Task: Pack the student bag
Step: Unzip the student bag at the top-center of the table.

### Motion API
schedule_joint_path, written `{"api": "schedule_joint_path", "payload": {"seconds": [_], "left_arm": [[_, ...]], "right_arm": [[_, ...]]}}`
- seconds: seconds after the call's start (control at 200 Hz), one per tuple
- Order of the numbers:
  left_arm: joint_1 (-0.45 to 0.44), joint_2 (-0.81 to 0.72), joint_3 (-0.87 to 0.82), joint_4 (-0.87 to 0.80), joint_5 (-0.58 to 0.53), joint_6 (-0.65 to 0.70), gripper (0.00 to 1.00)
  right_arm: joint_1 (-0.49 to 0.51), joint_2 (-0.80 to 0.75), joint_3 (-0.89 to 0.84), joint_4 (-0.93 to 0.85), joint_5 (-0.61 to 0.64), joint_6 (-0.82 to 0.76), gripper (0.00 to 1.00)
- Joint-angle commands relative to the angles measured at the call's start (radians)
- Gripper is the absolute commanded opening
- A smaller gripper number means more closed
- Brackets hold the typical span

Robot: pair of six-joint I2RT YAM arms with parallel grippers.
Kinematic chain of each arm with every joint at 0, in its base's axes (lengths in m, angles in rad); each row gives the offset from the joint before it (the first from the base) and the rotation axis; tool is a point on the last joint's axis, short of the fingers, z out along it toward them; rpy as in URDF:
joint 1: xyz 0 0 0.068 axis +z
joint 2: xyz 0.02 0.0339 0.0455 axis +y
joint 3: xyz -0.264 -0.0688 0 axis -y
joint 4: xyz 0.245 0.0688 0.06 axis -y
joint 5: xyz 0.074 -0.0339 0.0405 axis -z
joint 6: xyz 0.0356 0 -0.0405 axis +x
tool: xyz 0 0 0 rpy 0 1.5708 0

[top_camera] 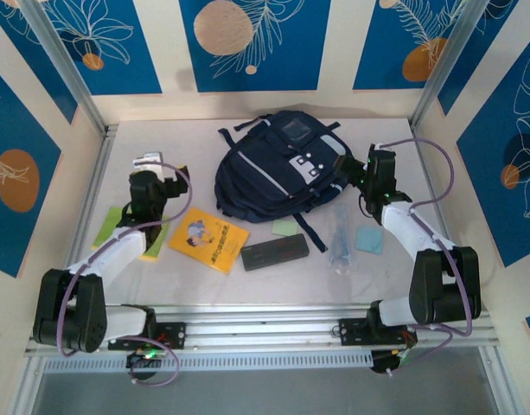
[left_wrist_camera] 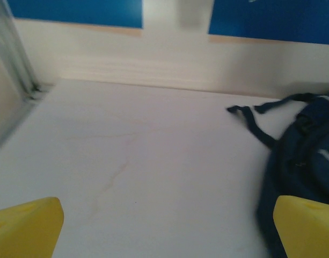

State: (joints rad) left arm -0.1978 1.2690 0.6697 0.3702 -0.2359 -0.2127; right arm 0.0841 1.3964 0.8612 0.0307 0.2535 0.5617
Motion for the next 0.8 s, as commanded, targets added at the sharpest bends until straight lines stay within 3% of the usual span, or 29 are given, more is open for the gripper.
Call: {"api": "schedule_joint_path", "payload": {"seconds": [0.0,0.095,0.16,0.34,0.515,0.715,0.76,0.795], "left_arm": [[-0.064,0.012,0.040,-0.183,0.057,-0.172,1.00],[-0.133,0.034,0.041,-0.193,0.075,-0.241,1.00],[-0.190,0.056,0.042,-0.201,0.080,-0.279,1.00],[-0.299,0.153,0.061,-0.205,0.104,-0.361,1.00],[-0.322,0.323,0.130,-0.166,0.178,-0.391,1.00],[-0.322,0.493,0.248,-0.074,0.210,-0.360,1.00],[-0.320,0.530,0.290,-0.067,0.201,-0.317,1.00],[-0.320,0.561,0.330,-0.069,0.193,-0.278,1.00]], "right_arm": [[0.007,0.064,0.027,-0.182,-0.151,0.221,0.91],[-0.015,0.132,0.083,-0.230,-0.211,0.256,0.87],[-0.036,0.180,0.106,-0.221,-0.282,0.256,0.76],[-0.061,0.275,0.118,-0.172,-0.297,0.302,0.75],[-0.076,0.408,0.174,-0.059,-0.372,0.316,0.70],[-0.078,0.468,0.216,0.007,-0.499,0.359,0.24],[-0.081,0.444,0.200,0.022,-0.531,0.374,0.00],[-0.083,0.424,0.188,0.024,-0.550,0.385,0.00]]}}
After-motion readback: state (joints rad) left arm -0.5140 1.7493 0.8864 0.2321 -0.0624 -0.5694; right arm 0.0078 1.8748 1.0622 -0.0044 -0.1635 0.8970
